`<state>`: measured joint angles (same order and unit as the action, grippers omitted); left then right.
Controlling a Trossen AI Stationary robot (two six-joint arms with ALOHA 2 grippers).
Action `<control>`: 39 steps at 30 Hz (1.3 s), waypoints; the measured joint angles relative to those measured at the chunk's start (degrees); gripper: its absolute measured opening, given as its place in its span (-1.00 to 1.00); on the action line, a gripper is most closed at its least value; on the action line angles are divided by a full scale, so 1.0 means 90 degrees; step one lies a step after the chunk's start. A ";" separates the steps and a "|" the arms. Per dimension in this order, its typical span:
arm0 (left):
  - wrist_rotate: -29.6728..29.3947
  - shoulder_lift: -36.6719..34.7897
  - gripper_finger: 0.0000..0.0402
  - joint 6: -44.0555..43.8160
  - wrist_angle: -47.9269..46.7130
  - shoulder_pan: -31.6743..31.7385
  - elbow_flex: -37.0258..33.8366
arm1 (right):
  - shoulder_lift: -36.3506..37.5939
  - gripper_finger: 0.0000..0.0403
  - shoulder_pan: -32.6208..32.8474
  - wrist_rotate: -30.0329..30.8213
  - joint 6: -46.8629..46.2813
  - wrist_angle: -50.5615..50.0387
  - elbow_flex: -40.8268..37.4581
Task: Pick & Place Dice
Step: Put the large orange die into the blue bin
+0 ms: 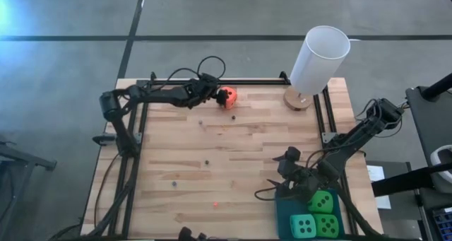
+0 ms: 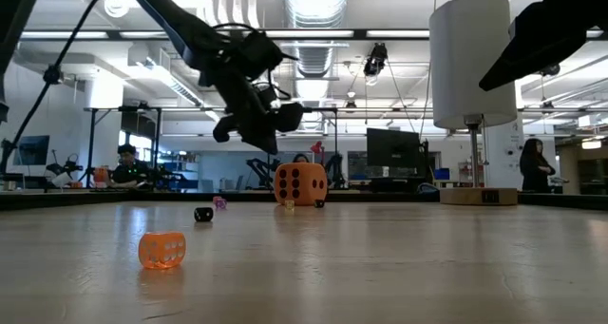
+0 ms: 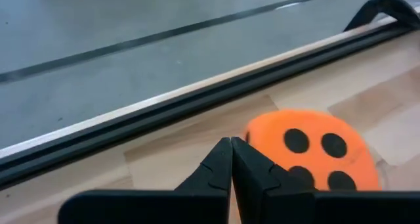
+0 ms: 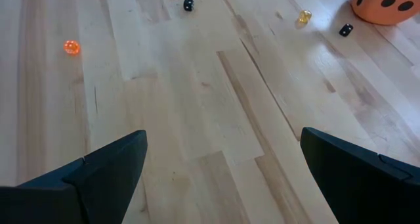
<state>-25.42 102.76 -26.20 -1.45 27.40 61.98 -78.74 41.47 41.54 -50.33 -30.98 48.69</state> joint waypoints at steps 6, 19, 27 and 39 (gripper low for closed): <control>0.0166 0.0369 -0.93 0.0075 0.0000 0.0002 0.0346 | 0.0000 0.99 0.0000 0.0000 0.0045 -0.0004 0.0000; 0.0844 0.0491 -0.93 0.0107 -0.0056 -0.0146 0.0380 | 0.0000 0.99 -0.0001 0.0000 0.0047 -0.0002 0.0000; 0.0914 0.0505 -0.93 0.0243 -0.0044 -0.0502 0.0380 | 0.0000 0.99 -0.0001 0.0001 0.0047 0.0000 0.0000; 0.0953 0.0512 -0.93 0.0260 0.0000 -0.1129 0.0380 | 0.0000 0.99 0.0000 0.0000 0.0047 0.0005 0.0000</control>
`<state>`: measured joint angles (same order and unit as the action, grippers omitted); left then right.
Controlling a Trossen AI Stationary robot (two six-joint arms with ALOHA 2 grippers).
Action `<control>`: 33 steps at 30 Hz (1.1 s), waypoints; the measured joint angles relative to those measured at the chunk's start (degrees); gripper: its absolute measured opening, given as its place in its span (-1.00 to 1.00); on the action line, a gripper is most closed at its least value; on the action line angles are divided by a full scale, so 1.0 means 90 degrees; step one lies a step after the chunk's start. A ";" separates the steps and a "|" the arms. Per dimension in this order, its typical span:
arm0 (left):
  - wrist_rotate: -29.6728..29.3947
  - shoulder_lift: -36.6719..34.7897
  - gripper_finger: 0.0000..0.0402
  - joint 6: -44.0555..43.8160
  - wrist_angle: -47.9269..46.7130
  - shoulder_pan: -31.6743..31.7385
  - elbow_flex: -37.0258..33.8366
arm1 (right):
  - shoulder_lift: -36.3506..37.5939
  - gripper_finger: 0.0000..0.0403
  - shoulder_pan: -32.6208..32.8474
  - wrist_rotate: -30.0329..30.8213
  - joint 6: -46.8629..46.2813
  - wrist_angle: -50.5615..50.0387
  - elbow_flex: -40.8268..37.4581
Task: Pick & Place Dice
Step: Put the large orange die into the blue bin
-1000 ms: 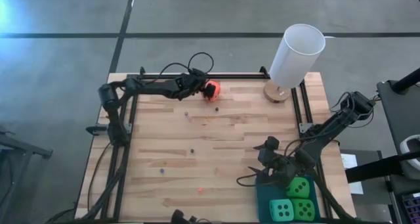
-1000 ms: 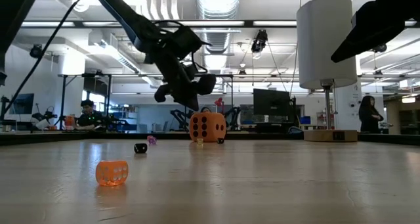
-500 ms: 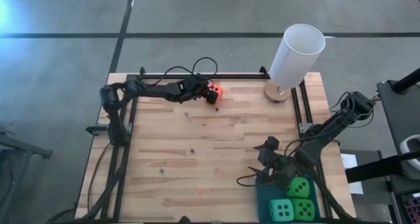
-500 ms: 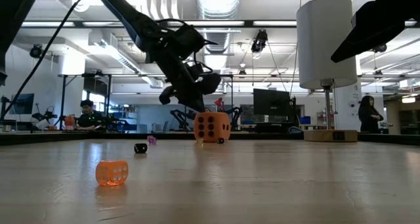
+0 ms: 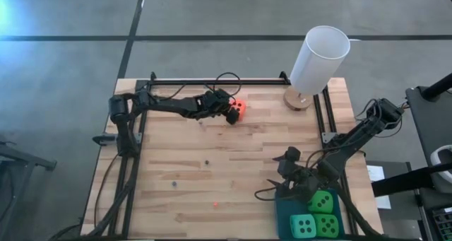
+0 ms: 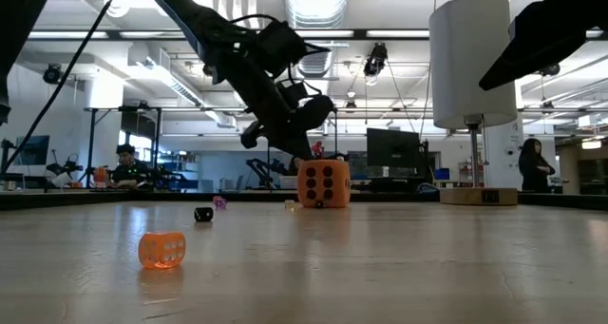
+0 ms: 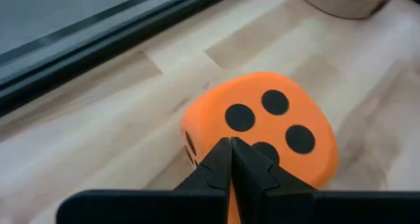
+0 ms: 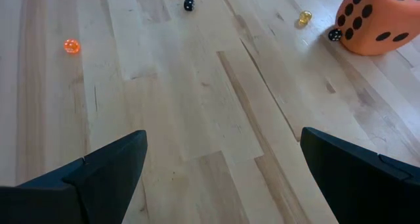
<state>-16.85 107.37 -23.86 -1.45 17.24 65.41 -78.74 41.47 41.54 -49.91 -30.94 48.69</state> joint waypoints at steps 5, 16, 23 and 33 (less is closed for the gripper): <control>0.0022 0.0005 -0.93 -0.0005 0.0040 -0.0245 -0.0002 | 0.0000 0.99 0.0000 0.0000 0.0000 0.0000 0.0000; -0.0083 -0.0035 -0.93 0.0336 0.0206 -0.0661 -0.0007 | 0.0000 0.99 -0.0002 0.0000 0.0000 0.0000 0.0000; -0.1042 -0.0163 -0.93 0.0316 0.0249 -0.0230 0.0073 | 0.0000 0.99 -0.0001 0.0000 -0.0007 0.0001 0.0000; -0.0891 -0.0032 -0.93 -0.0164 0.0314 0.0119 -0.0244 | 0.0000 0.99 0.0000 0.0000 0.0000 -0.0003 0.0000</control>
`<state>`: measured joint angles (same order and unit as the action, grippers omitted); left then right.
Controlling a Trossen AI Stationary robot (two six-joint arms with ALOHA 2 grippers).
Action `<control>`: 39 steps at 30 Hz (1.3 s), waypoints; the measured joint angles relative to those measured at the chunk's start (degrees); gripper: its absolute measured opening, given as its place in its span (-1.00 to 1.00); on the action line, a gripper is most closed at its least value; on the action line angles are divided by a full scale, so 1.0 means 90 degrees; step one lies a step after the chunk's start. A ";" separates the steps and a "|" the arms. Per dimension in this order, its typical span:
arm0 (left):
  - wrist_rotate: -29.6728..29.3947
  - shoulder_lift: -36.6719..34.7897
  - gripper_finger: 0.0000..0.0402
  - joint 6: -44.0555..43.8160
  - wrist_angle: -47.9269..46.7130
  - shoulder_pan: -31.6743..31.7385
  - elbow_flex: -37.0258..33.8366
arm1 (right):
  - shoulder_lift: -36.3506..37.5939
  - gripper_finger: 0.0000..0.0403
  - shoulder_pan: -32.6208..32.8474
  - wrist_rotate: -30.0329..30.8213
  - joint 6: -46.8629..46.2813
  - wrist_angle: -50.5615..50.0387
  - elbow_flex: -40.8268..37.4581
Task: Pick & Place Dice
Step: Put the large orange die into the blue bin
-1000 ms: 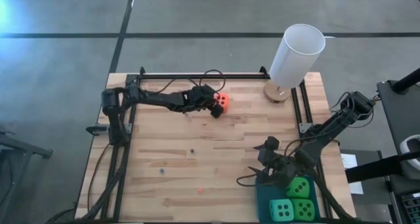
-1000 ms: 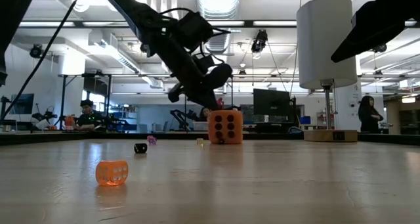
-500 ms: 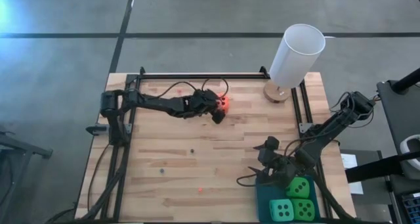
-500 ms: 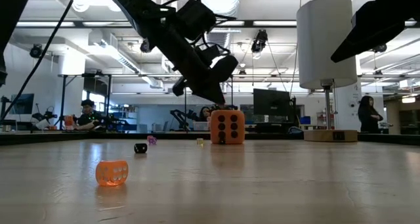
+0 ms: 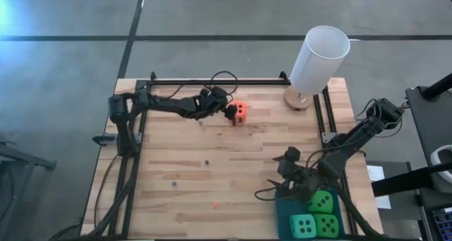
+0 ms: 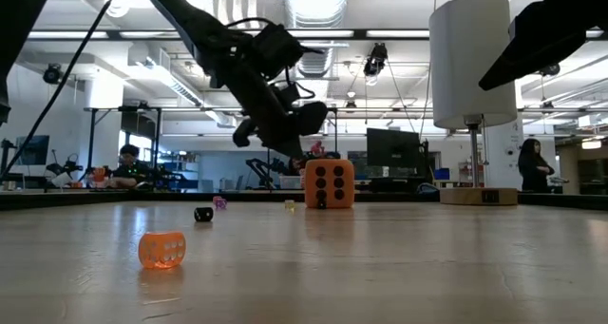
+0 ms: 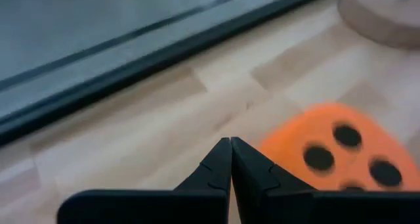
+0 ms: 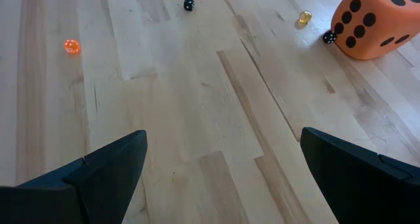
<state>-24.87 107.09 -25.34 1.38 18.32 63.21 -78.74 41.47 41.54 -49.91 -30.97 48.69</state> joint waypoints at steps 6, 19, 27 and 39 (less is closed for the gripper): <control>0.0170 0.0097 -0.93 -0.0028 0.0052 -0.0123 -0.0145 | 0.0000 0.99 0.0000 0.0001 0.0004 -0.0007 0.0000; 0.0462 0.0395 -0.93 -0.0002 0.0687 -0.0758 -0.0151 | 0.0002 0.99 0.0000 0.0000 0.0044 0.0006 0.0000; 0.0575 0.0320 -0.93 0.0513 0.0869 -0.1007 -0.0099 | 0.0002 0.99 0.0000 0.0000 0.0046 0.0001 0.0000; 0.0314 0.0290 -0.93 0.0299 0.1396 -0.0324 -0.0096 | 0.0002 0.99 0.0000 0.0000 0.0046 -0.0006 0.0000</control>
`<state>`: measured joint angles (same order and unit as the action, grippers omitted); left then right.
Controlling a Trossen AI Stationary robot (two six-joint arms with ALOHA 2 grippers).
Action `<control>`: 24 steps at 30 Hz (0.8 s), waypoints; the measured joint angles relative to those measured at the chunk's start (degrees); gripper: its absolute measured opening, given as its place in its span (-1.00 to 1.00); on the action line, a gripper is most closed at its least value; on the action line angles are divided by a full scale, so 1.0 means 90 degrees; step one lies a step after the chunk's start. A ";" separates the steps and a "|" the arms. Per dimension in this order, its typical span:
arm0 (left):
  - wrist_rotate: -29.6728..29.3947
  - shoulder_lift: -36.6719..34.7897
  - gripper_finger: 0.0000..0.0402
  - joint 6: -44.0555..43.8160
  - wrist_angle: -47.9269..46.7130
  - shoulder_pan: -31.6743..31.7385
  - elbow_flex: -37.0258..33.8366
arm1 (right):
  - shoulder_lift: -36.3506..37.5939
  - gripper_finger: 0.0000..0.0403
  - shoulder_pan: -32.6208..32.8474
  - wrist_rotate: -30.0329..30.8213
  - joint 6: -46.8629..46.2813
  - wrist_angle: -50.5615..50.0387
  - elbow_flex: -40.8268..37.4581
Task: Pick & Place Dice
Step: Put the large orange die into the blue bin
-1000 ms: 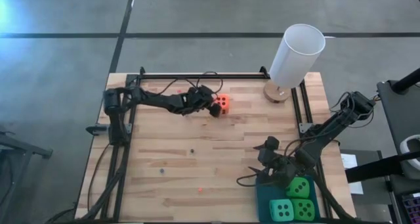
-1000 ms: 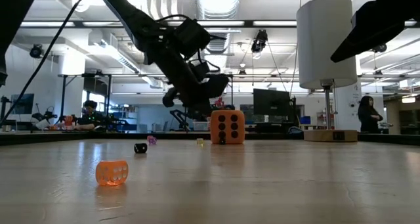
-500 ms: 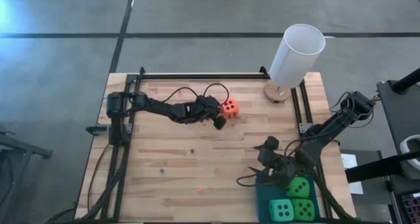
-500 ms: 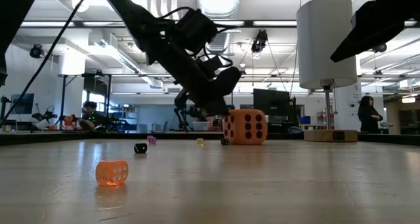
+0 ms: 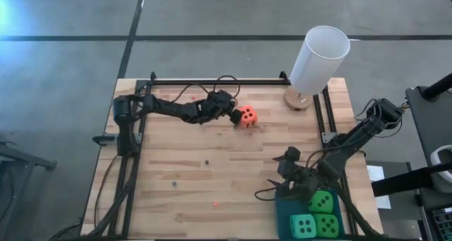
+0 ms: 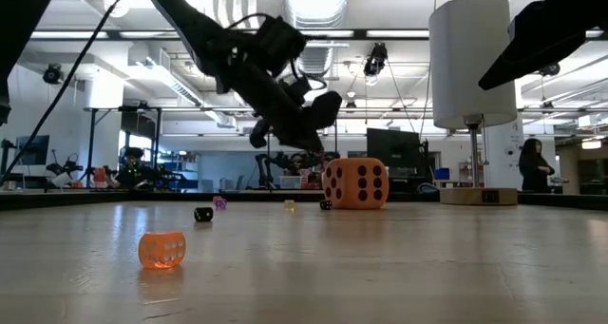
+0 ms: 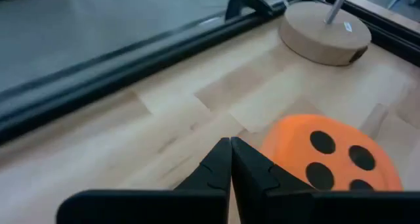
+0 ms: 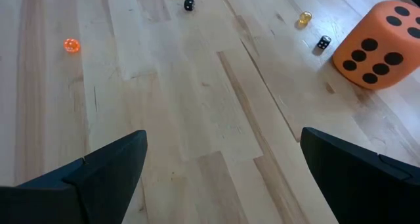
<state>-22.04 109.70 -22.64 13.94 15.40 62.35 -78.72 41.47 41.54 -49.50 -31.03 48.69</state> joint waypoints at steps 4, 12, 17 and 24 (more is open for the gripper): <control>0.0245 0.0336 -0.93 -0.0013 0.0369 0.0018 0.0054 | 0.0000 0.99 0.0000 0.0000 0.0002 -0.0002 0.0000; 0.0816 0.0835 -0.93 0.0014 0.0335 -0.0041 0.0478 | 0.0000 0.99 0.0000 0.0000 0.0002 -0.0009 0.0000; 0.0927 0.1004 -0.93 0.0273 0.0308 -0.0248 0.0781 | 0.0000 0.99 0.0000 0.0000 0.0002 -0.0007 0.0002; 0.0930 0.1038 -0.93 0.0353 0.0249 -0.0655 0.1000 | 0.0000 0.99 0.0000 -0.0002 0.0002 -0.0017 0.0002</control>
<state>-13.67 119.04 -19.46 16.18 9.51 71.35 -78.72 41.47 41.52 -49.47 -31.18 48.71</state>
